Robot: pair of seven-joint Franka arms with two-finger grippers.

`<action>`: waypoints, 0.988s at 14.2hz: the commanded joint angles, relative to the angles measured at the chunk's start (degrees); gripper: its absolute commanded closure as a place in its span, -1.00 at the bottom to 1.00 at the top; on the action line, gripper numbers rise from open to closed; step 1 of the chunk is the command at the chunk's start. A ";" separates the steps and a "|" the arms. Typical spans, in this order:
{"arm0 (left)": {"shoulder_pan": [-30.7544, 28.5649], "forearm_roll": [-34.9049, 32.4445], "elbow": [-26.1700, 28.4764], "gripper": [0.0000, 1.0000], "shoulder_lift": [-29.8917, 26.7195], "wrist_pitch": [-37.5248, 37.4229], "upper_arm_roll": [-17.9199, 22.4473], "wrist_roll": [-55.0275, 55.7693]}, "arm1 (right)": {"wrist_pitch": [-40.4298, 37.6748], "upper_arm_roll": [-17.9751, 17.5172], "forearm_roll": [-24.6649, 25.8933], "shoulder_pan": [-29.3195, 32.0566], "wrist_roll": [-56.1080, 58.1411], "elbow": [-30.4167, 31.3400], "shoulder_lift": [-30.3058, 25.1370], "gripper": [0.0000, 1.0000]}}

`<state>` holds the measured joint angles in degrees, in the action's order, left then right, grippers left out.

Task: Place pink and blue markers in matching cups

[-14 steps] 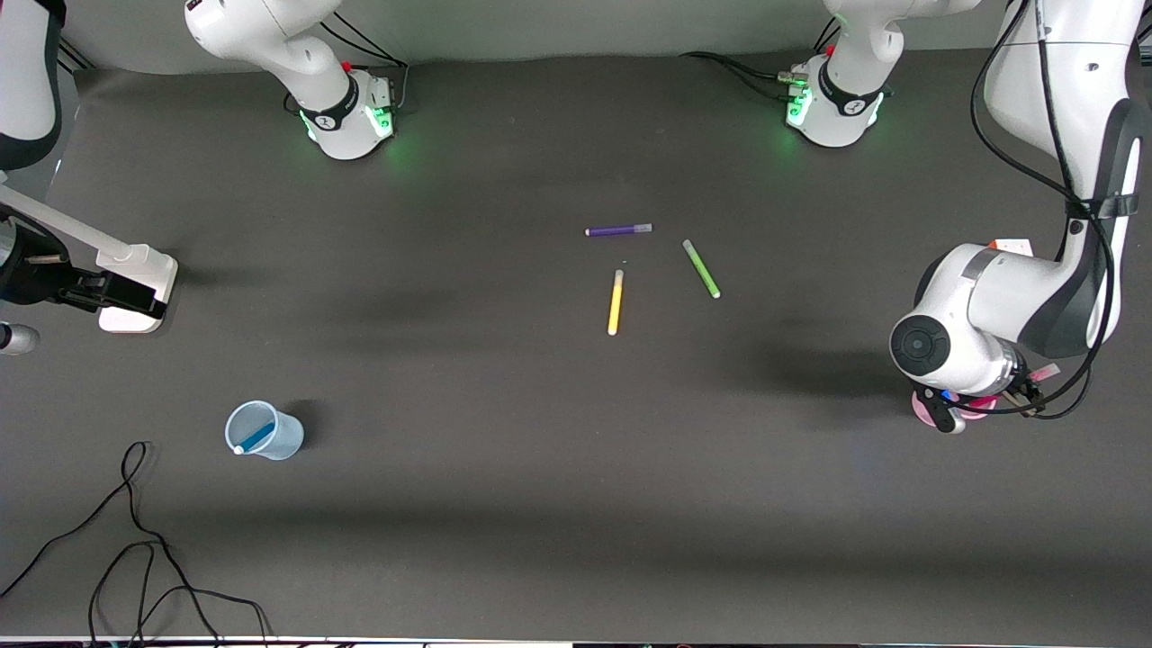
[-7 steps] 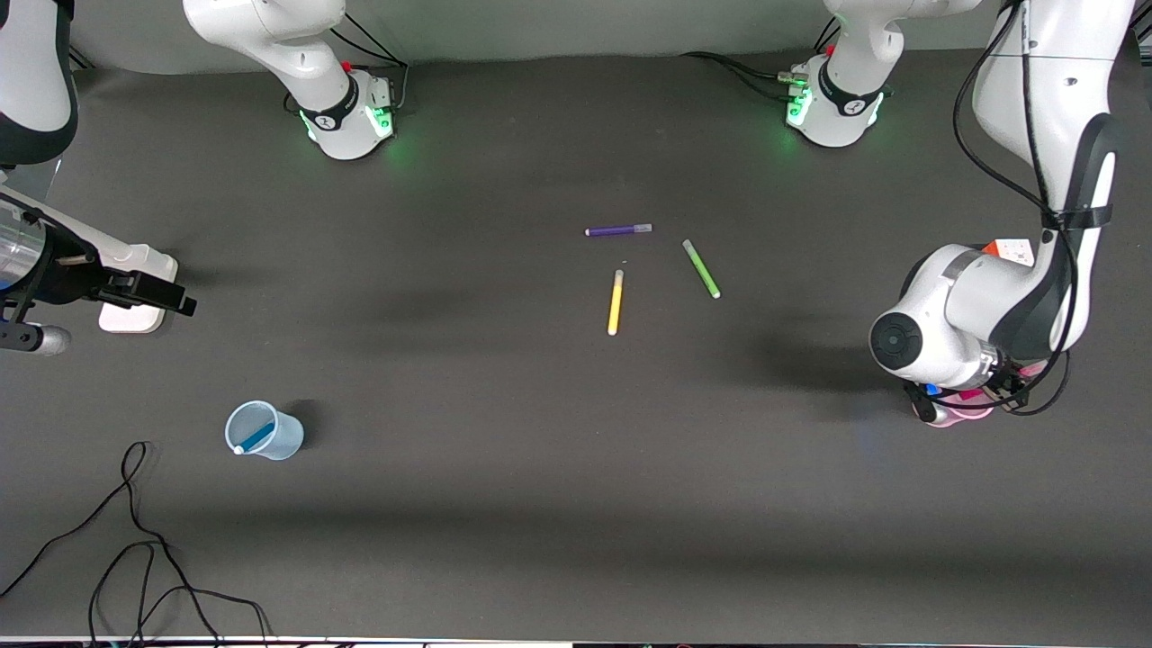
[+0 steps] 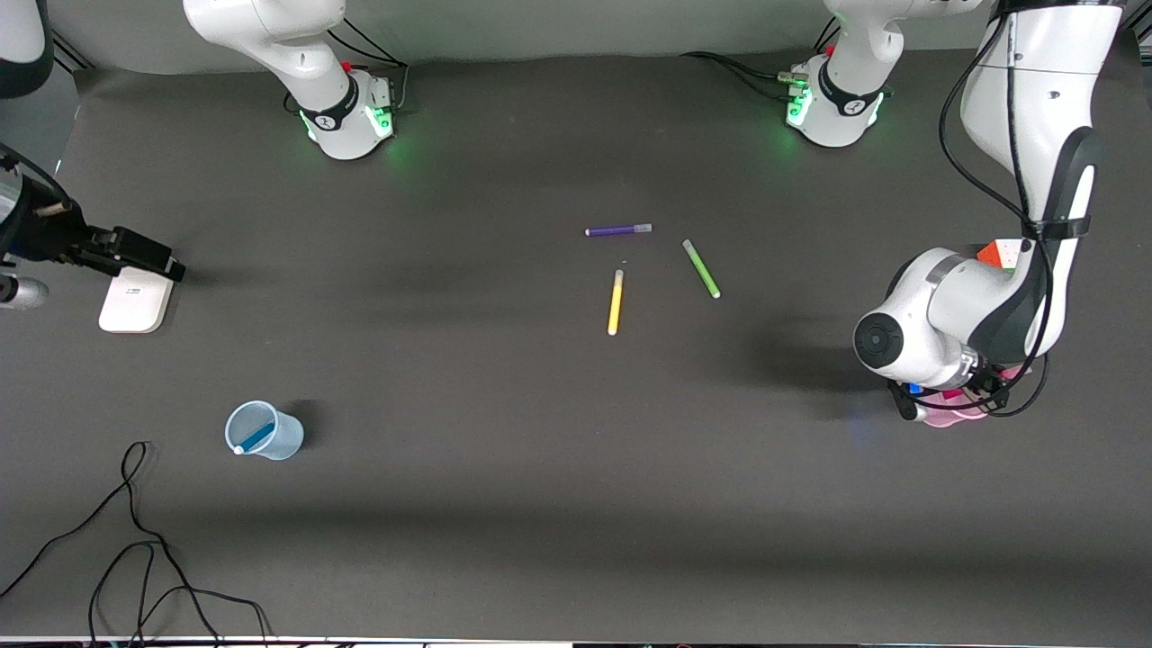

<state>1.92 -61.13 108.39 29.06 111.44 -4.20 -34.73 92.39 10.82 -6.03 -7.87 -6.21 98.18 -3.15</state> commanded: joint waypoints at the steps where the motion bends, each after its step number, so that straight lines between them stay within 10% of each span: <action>1: 0.19 -1.10 0.33 -0.20 -0.32 0.97 0.42 0.89 | 0.51 -0.71 0.93 -0.92 -0.82 3.95 -4.05 -1.00; 2: 0.10 -1.10 0.25 -0.99 -0.41 0.97 0.42 0.11 | 0.43 -0.71 0.93 -1.27 -0.82 4.04 -4.14 -1.00; 8: 0.98 4.06 -6.41 -1.00 -3.57 -7.79 -2.29 -0.08 | -1.06 -1.06 1.81 -2.59 -1.52 4.22 -4.14 -1.00; 14: 0.81 33.65 -26.78 -1.00 -8.67 -23.87 -4.06 0.36 | -0.72 -1.06 2.33 -4.43 -0.47 2.11 -2.83 -1.00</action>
<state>2.67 -34.94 89.39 19.97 93.39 -8.53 -34.71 91.81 9.76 -5.30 -10.28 -6.20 100.96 -5.84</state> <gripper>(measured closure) 0.000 0.000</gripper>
